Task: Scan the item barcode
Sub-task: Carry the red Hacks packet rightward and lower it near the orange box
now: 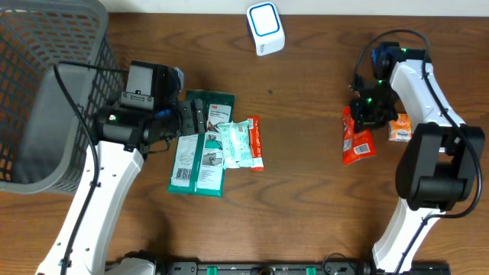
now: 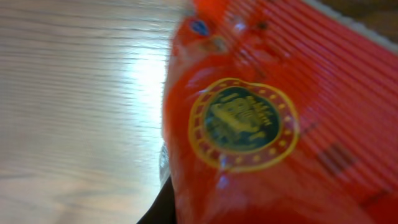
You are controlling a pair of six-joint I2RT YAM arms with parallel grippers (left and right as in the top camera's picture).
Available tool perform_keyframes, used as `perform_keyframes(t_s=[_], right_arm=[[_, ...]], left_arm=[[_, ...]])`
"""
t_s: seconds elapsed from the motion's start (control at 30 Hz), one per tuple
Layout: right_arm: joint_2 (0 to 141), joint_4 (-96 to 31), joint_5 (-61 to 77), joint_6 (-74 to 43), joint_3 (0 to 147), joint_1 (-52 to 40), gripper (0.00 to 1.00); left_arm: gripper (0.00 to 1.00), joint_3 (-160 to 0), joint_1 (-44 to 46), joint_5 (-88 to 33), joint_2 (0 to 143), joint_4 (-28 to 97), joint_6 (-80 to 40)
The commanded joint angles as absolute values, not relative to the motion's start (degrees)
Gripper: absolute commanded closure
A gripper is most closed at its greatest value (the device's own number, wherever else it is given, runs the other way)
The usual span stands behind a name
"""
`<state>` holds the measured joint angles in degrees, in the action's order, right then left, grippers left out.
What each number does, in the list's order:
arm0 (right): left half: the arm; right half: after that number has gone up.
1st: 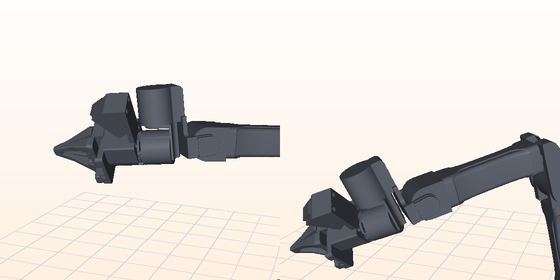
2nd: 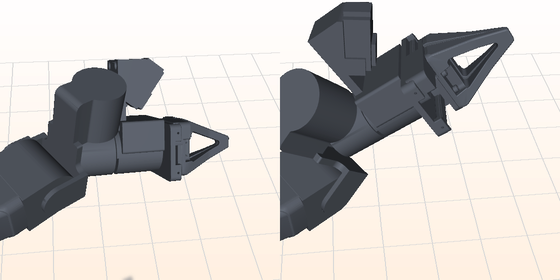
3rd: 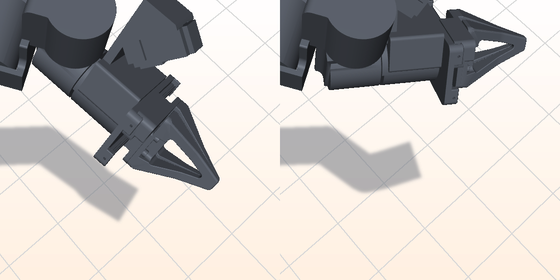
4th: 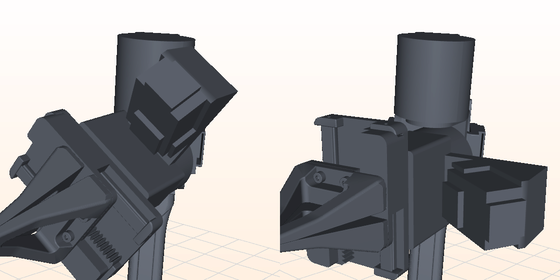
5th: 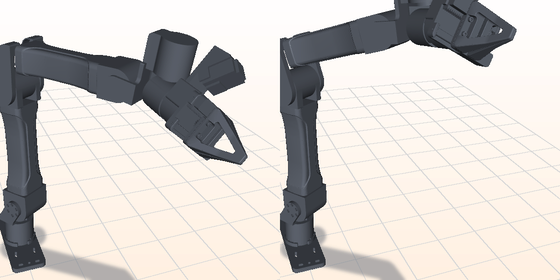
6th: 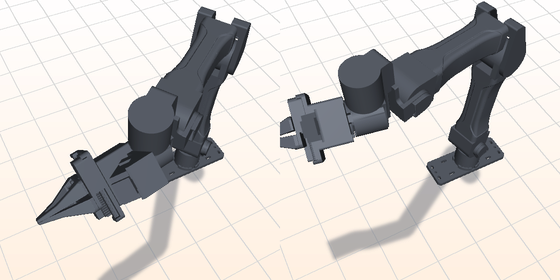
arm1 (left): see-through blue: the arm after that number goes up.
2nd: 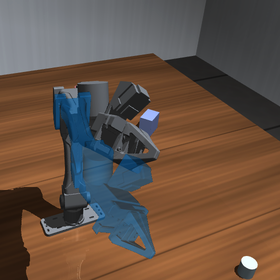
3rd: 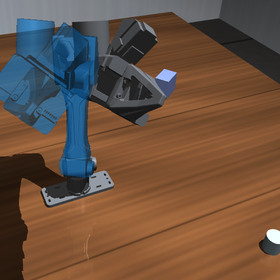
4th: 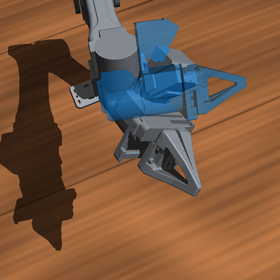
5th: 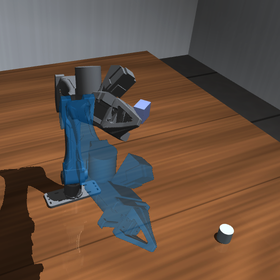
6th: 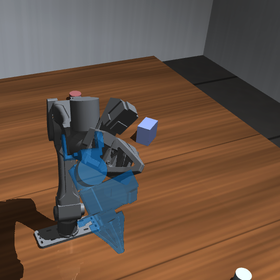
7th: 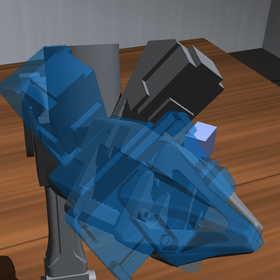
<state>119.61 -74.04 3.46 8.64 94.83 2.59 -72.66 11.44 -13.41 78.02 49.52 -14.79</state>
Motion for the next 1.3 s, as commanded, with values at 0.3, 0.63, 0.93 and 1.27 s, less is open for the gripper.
perform_keyframes(t_s=[0.3, 0.63, 0.93, 1.27], right_arm=[[119.63, -72.31, -6.46, 9.37, 93.32, 3.68, 0.42], [119.61, -77.17, -6.13, 6.63, 103.63, 3.66, 0.37], [119.66, -74.26, 1.56, 6.66, 98.41, 3.77, 0.95], [119.66, -57.12, -6.31, 5.58, 84.53, 4.03, 0.89]], left_arm=[[0.16, -72.64, 11.27, -13.47, 78.35, 49.69, -14.26], [0.16, -72.64, 11.27, -13.47, 78.35, 49.69, -14.26], [0.16, -72.64, 11.27, -13.47, 78.35, 49.69, -14.26], [0.16, -72.64, 11.27, -13.47, 78.35, 49.69, -14.26]])
